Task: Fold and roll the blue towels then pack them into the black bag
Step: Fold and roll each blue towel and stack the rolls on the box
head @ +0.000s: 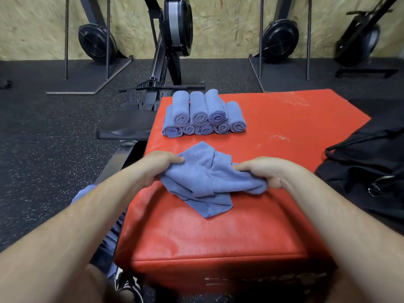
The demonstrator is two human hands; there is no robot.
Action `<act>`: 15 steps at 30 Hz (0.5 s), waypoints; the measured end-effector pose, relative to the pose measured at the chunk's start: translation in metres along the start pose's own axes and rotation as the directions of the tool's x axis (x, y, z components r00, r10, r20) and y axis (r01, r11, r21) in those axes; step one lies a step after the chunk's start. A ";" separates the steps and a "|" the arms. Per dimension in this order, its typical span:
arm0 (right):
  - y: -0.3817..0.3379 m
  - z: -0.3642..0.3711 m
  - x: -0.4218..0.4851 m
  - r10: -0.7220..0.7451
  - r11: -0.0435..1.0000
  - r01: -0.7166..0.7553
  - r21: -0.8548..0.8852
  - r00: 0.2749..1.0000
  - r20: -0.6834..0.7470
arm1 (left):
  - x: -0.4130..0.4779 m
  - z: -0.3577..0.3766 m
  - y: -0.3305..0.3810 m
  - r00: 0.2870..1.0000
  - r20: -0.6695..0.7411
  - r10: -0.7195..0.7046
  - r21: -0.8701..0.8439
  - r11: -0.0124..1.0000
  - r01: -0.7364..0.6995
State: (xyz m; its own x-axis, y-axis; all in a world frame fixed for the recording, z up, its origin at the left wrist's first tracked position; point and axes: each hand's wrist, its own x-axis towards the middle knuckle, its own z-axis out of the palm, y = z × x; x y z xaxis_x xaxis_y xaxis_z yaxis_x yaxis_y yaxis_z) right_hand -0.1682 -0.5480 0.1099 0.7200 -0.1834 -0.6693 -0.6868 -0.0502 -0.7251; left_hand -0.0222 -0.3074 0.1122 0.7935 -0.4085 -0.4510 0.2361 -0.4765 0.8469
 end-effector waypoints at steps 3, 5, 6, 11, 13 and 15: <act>0.002 0.001 -0.005 -0.180 0.982 0.170 -0.076 0.972 -0.152 | 0.001 0.001 0.000 0.999 -0.050 0.013 0.028 1.000 -0.012; -0.001 0.004 -0.011 -0.300 0.954 0.286 -0.091 0.907 -0.296 | 0.001 -0.003 0.001 0.995 -0.095 0.029 -0.009 1.000 -0.030; -0.003 0.004 -0.013 -0.332 0.942 0.323 -0.085 0.873 -0.358 | 0.000 -0.006 0.001 0.993 -0.116 0.036 -0.042 0.998 -0.041; -0.006 -0.003 -0.023 -0.344 0.885 0.434 0.170 0.854 -0.390 | -0.003 -0.023 0.006 0.962 -0.238 0.130 -0.147 0.975 -0.168; -0.011 -0.006 -0.034 -0.361 0.794 0.404 0.455 0.915 -0.181 | -0.006 -0.029 0.008 0.960 -0.221 0.171 -0.168 0.963 -0.211; -0.013 -0.012 -0.040 -0.354 0.719 0.314 0.620 0.933 -0.062 | -0.010 -0.033 0.009 0.961 -0.175 0.215 -0.186 0.951 -0.247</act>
State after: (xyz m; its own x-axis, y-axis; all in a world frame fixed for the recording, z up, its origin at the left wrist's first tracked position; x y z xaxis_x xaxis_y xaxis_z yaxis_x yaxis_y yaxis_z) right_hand -0.1892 -0.5519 0.1477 0.9089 -0.2141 -0.3578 -0.2064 0.5148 -0.8321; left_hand -0.0091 -0.2819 0.1341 0.9114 -0.3585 -0.2019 0.1329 -0.2080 0.9691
